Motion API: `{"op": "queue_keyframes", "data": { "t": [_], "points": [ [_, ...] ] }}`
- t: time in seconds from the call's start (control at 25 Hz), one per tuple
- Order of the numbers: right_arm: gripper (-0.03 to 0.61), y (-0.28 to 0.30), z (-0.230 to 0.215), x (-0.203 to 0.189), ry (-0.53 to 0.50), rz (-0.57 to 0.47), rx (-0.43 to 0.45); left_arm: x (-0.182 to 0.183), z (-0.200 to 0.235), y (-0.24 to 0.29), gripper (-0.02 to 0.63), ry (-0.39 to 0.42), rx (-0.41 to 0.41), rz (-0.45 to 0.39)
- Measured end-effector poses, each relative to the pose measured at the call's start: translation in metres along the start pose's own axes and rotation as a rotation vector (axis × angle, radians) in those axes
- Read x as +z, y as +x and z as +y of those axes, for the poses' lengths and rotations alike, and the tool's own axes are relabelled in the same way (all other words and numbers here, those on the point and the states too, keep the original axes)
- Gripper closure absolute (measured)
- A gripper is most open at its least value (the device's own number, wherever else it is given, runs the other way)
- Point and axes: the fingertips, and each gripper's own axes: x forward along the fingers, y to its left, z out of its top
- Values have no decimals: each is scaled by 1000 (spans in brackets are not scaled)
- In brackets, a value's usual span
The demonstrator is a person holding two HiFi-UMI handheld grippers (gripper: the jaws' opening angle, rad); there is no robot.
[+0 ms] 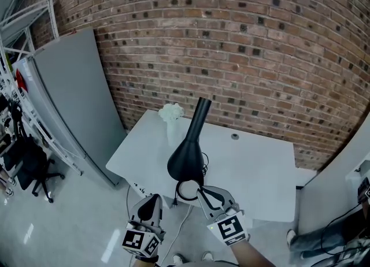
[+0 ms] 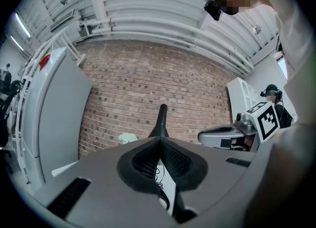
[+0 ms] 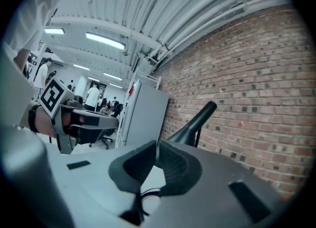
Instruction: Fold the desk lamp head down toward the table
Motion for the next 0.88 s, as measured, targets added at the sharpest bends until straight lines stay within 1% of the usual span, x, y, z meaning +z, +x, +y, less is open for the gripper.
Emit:
{"op": "queue_keyframes", "data": {
  "t": [0.12,0.28,0.44,0.6,0.68,0.88],
  "points": [
    [548,-7,-1,1,31,-8,-7,0,-3,-1,606,-5,-1,2],
    [549,-12,-5,6,64,-44,-17,2,-8,-2,606,-3,0,3],
    [550,-22,-8,2,100,-31,-21,1,-10,-5,606,-7,1,0],
    [553,-30,-9,6,166,-49,-22,-2,-13,-8,606,-14,-4,-3],
    [554,-33,-10,8,173,-54,-25,-3,-15,-9,606,-15,-5,2],
    [557,-37,-10,-1,193,-44,-33,-7,-19,-13,606,-20,-2,10]
  ]
}}
